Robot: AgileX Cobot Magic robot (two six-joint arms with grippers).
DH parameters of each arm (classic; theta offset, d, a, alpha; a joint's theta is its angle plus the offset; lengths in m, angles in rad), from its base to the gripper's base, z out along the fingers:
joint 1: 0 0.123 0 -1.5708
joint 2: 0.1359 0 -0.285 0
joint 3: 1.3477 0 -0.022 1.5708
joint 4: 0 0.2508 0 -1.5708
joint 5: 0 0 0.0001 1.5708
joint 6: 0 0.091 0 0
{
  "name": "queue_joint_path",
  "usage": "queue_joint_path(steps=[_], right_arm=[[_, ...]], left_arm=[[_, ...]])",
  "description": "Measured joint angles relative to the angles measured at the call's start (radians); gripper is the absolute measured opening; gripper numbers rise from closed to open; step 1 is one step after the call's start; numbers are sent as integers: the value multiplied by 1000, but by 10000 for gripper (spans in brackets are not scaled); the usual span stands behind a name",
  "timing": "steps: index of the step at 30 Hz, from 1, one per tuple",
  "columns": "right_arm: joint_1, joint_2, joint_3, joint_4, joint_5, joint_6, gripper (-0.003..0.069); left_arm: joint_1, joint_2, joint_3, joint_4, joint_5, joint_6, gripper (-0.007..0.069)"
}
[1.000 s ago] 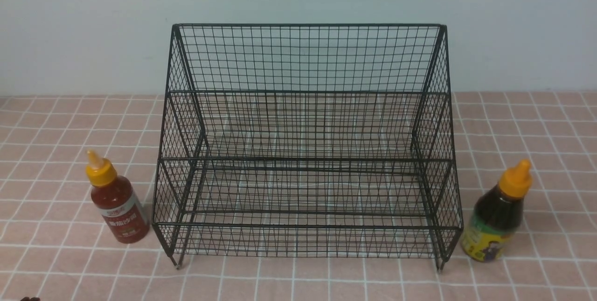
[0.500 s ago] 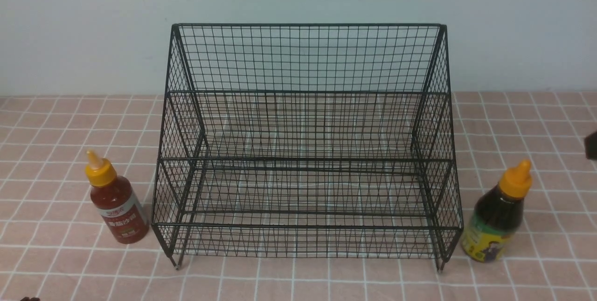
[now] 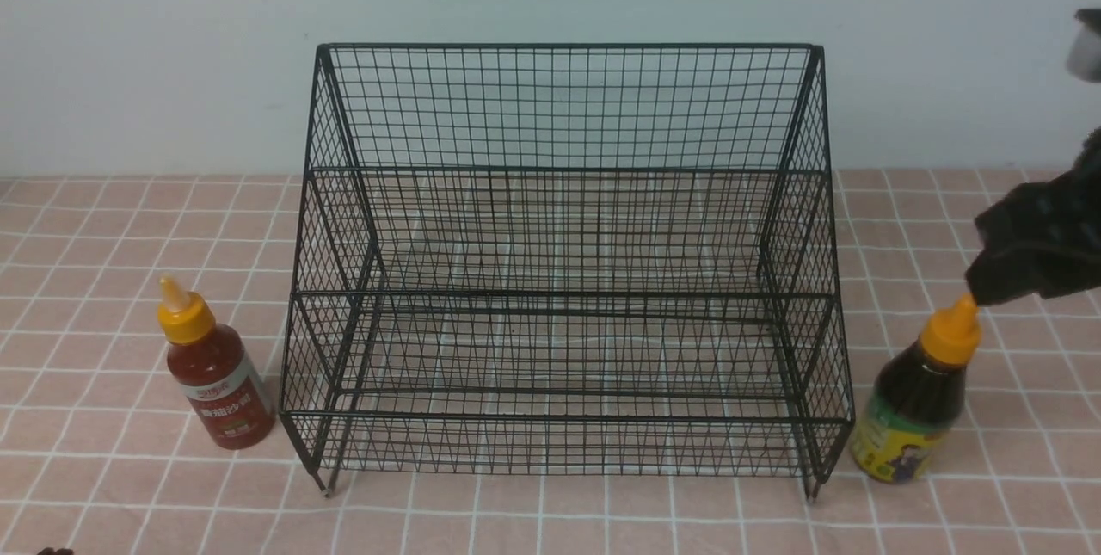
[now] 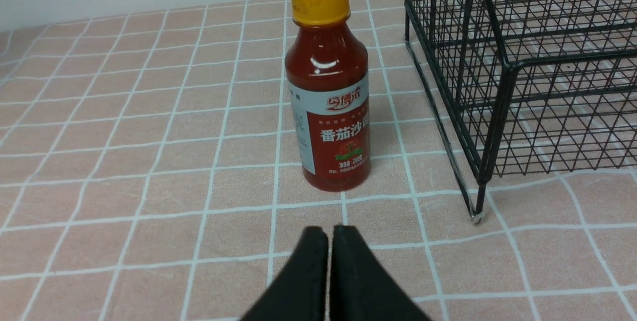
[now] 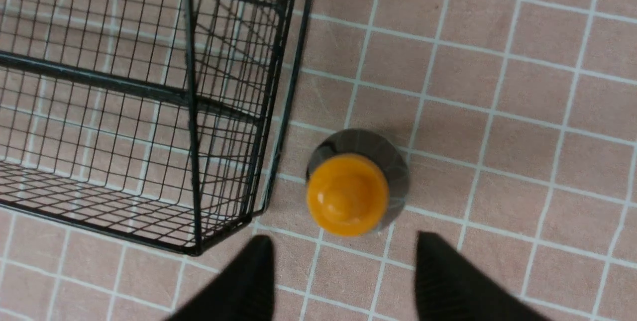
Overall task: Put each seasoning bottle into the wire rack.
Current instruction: Use the right arm to grab the condiment bottle closest to it, then use the right arm to put the condiment bottle back on the shelf
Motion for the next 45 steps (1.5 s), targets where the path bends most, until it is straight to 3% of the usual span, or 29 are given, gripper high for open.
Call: queue_joint_path(steps=[4, 9, 14, 17, 19, 21, 22, 29, 36, 45], right_arm=[[32, 69, 0, -56, -46, 40, 556], [32, 142, 0, -113, -58, 79, 584], [32, 197, 0, -111, -58, 83, 545], [32, 231, 0, -94, -60, 83, 481], [33, 242, 0, -90, -58, 82, 434], [34, 252, -1, -81, -42, 67, 315], [34, 252, -2, -80, -37, 60, 304], [35, 220, -15, -90, 19, 28, 308], [35, 59, -168, -104, 44, 25, 308], [35, -141, -340, 2, 81, -39, 308]], left_arm=[[0, 0, 0, 0, 0, 0, -7], [0, 0, 0, 0, 0, 0, -7], [0, 0, 0, 0, 0, 0, -7], [0, 0, 0, 0, 0, 0, -7], [0, 0, 0, 0, 0, 0, -7], [0, 0, 0, 0, 0, 0, -7], [0, 0, 0, 0, 0, 0, -7], [0, 0, 0, 0, 0, 0, -7], [0, 0, 0, 0, 0, 0, -7], [0, 0, 0, 0, 0, 0, -7]])
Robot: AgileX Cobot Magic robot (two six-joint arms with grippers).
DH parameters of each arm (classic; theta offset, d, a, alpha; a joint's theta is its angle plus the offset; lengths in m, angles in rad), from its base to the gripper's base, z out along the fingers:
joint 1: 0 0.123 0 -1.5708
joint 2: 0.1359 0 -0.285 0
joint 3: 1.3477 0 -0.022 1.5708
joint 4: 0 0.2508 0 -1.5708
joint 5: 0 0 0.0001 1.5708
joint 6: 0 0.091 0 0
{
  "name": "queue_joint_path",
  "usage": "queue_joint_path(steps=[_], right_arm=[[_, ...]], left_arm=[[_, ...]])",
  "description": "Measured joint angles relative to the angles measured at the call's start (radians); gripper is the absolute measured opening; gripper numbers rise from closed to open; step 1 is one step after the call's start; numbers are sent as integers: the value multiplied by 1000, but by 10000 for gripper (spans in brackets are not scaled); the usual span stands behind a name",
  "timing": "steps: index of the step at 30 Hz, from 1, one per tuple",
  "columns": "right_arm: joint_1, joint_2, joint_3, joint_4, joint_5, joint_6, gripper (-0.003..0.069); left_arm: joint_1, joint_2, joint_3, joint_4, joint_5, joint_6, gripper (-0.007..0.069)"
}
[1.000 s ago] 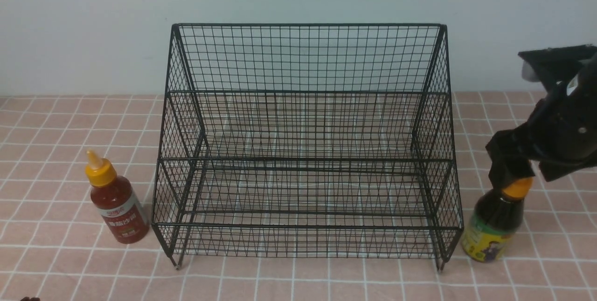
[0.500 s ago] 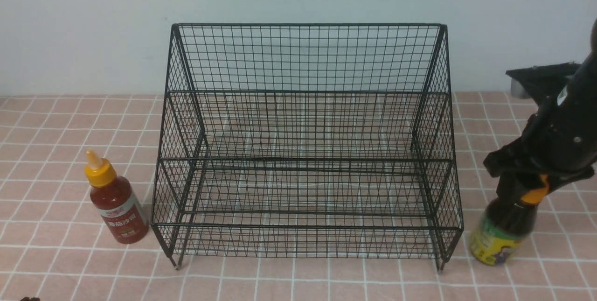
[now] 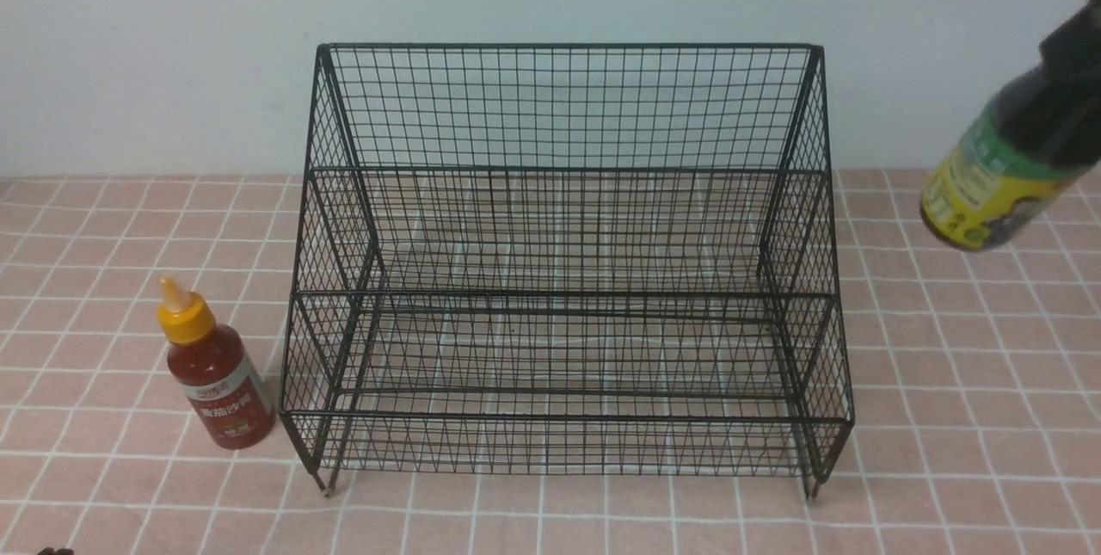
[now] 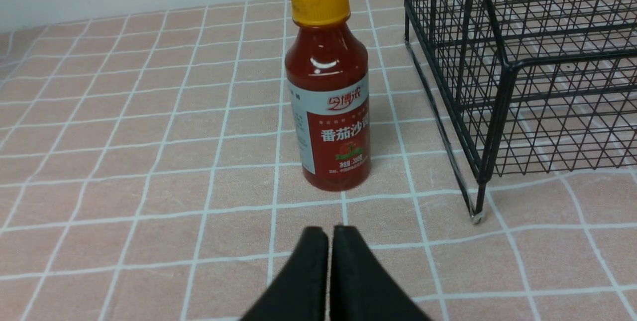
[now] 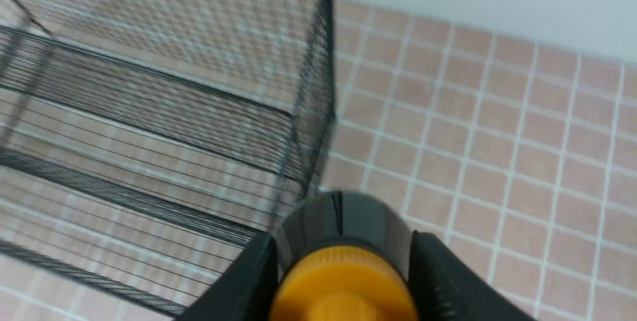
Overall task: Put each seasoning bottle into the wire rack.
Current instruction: Use the right arm to put the condiment bottle back on the shelf
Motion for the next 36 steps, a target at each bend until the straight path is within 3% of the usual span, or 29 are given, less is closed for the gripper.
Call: queue_joint_path(steps=[8, 13, 17, 26, 36], right_arm=[[0, 26, -22, 249, 16, -126, 308], [0, 99, -22, 291, 16, -150, 308], [19, 142, -22, 285, 9, -154, 308], [180, 245, -22, 198, 1, -116, 308], [234, 327, -22, 95, -10, -50, 308]], left_arm=[[0, 0, 0, 0, 0, 0, -7], [0, 0, 0, 0, 0, 0, -7], [0, 0, 0, 0, 0, 0, -7], [0, 0, 0, 0, 0, 0, -7], [0, 0, 0, 0, 0, 0, -7]])
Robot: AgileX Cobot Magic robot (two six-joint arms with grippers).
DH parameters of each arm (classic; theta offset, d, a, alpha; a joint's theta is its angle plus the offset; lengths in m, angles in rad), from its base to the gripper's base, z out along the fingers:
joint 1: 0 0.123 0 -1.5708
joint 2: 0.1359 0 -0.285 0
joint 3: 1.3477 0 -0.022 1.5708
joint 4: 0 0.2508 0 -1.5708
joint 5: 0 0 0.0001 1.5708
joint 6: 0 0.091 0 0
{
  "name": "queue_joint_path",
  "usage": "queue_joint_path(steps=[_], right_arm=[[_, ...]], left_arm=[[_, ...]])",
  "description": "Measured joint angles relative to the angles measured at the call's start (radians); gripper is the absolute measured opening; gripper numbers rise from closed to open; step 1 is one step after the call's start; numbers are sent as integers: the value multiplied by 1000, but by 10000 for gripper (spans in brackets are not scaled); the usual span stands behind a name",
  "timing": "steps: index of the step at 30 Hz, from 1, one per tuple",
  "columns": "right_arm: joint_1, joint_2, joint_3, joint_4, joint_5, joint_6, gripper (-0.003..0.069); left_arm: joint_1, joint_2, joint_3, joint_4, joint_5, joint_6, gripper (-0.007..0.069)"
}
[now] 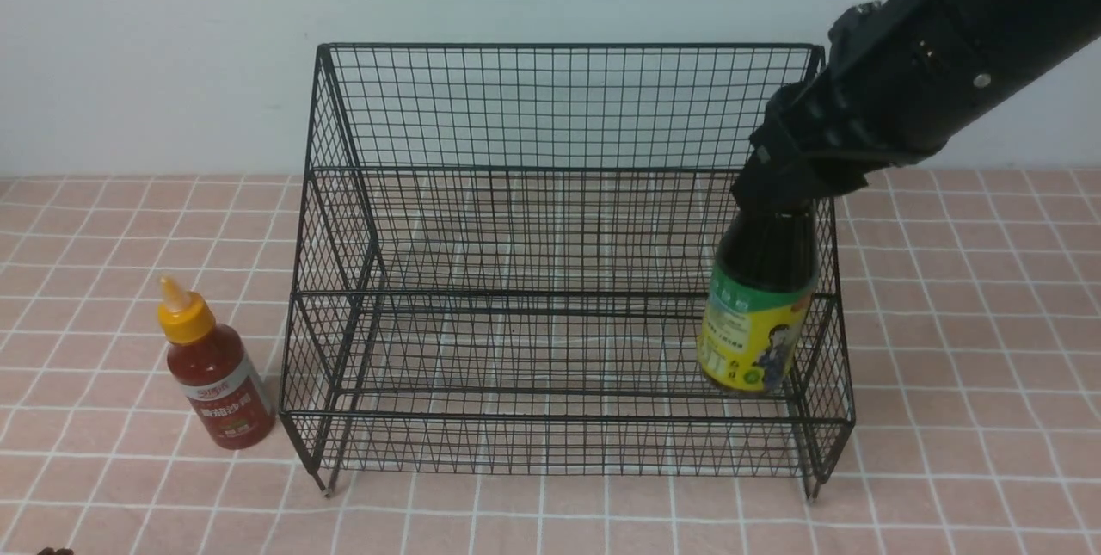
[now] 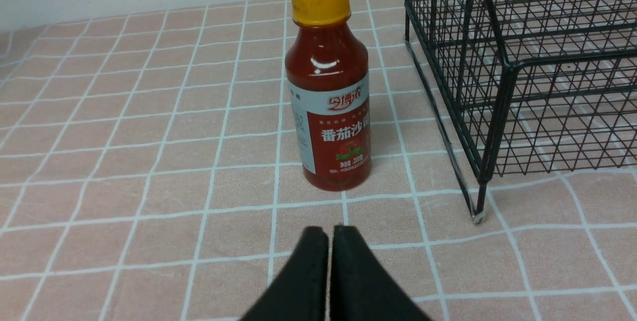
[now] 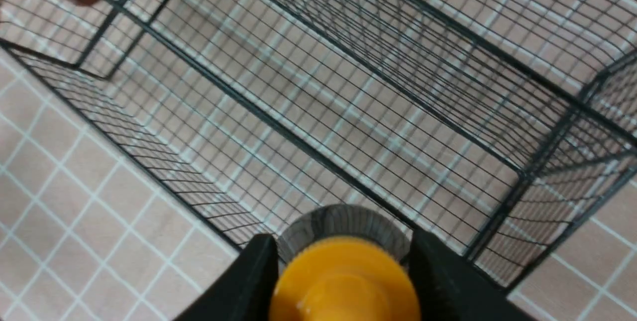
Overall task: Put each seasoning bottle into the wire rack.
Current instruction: Use the right arm to put the condiment bottle back on the shelf
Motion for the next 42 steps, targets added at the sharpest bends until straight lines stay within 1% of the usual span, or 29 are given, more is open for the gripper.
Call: queue_joint_path(steps=[5, 11, 26, 42], right_arm=[[0, 15, 0, -49, -1, 37, 308], [0, 38, 10, -48, -2, 47, 308], [0, 47, 175, -41, -27, 42, 308], [0, 76, 182, -7, -39, 40, 307]], left_arm=[[0, 0, 0, 0, 0, 0, -7], [0, 0, 0, 0, 0, 0, -7], [-1, 0, 0, 0, 0, 0, -7], [-1, 0, 0, 0, 0, 0, -7]])
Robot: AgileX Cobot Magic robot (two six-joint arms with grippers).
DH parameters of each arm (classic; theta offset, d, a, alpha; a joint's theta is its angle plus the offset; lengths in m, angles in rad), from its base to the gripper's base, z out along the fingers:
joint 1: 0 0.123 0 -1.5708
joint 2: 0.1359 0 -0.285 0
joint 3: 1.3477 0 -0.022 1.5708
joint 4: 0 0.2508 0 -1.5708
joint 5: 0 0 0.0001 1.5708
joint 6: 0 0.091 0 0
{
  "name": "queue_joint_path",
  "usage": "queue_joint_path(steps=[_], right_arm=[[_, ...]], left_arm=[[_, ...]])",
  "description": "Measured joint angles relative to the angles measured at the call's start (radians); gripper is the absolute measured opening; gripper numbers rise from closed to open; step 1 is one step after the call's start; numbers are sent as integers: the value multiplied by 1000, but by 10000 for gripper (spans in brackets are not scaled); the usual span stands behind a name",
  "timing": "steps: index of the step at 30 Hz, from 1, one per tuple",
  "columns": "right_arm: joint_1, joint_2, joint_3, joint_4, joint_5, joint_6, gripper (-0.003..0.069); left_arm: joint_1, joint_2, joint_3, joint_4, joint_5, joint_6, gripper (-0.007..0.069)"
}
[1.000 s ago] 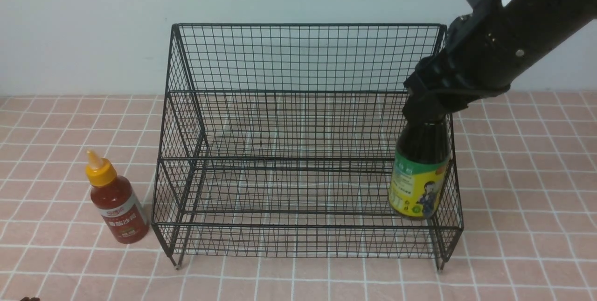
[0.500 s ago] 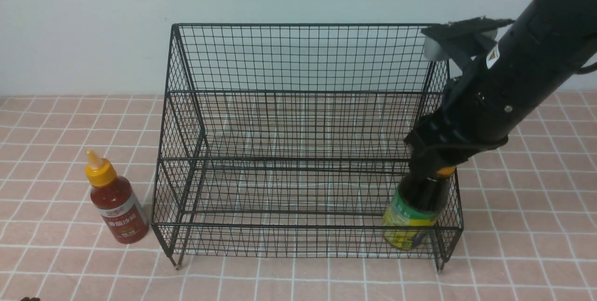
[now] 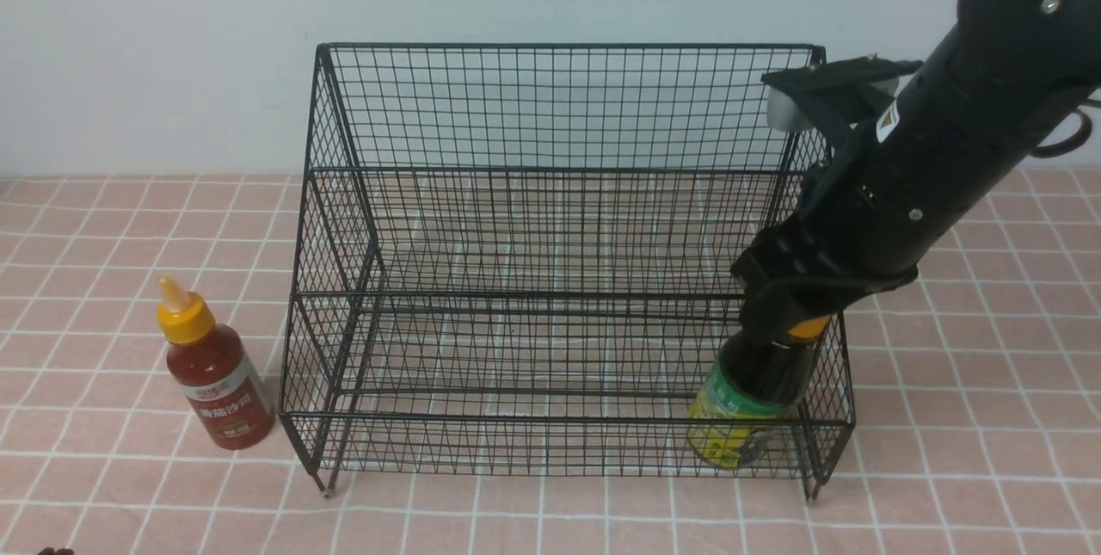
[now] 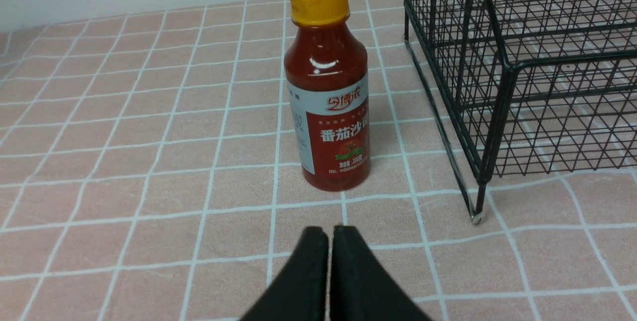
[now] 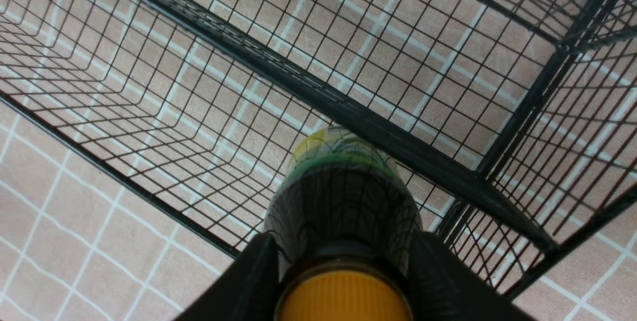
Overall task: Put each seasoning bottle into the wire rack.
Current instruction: Use the right arm to put the condiment bottle back on the shelf
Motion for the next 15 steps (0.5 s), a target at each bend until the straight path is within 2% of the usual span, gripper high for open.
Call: queue_joint_path(steps=[15], right_arm=[[0, 20, -9, 21, -14, 10, 317]], left_arm=[[0, 0, 0, 0, 0, 0, -7]])
